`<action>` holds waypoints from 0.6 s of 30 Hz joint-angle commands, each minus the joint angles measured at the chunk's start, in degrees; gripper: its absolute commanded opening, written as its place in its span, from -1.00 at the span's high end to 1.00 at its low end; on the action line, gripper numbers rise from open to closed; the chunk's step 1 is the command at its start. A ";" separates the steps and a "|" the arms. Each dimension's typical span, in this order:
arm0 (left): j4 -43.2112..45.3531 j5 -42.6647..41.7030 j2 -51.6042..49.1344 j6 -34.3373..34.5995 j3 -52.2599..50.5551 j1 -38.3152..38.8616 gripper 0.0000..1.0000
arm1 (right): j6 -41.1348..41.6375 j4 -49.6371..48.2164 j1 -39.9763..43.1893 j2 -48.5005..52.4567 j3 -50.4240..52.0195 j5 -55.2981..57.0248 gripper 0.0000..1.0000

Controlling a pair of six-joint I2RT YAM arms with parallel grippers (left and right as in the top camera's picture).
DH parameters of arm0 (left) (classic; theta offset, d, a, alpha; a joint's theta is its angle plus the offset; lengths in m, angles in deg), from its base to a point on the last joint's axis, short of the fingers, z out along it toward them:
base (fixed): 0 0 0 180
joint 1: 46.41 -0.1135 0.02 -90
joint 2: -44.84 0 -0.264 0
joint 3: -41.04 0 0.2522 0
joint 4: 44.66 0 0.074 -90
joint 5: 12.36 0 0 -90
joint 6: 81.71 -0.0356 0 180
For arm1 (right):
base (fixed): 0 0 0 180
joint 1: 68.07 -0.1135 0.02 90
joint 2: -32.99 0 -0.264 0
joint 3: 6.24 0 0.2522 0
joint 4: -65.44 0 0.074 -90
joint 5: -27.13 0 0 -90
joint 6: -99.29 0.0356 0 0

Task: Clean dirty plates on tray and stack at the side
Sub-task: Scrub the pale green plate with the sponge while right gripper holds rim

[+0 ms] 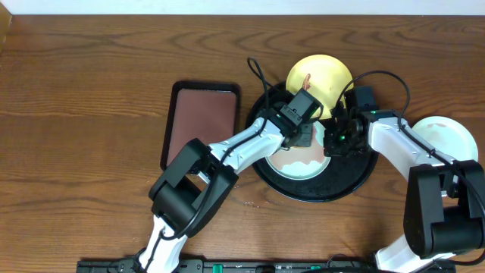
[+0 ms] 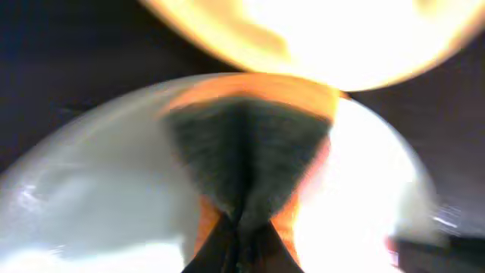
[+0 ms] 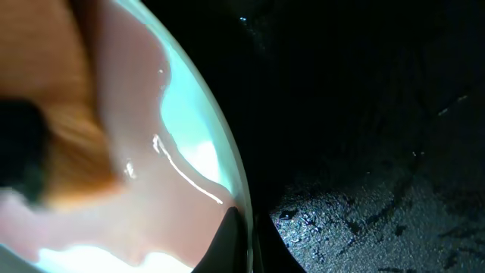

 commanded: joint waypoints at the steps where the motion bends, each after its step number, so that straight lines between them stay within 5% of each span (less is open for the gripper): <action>1: 1.75 -12.59 -1.51 3.80 -0.70 0.48 0.85 | -1.16 0.07 -0.37 2.10 0.55 3.58 0.98; 10: -14.10 -13.11 -1.42 3.78 -0.68 -0.31 0.85 | -1.16 0.55 -0.37 2.10 0.55 3.58 0.98; 18: -22.43 14.64 0.59 3.50 -0.66 -3.63 0.85 | -1.16 0.63 -0.37 2.10 0.55 3.58 0.98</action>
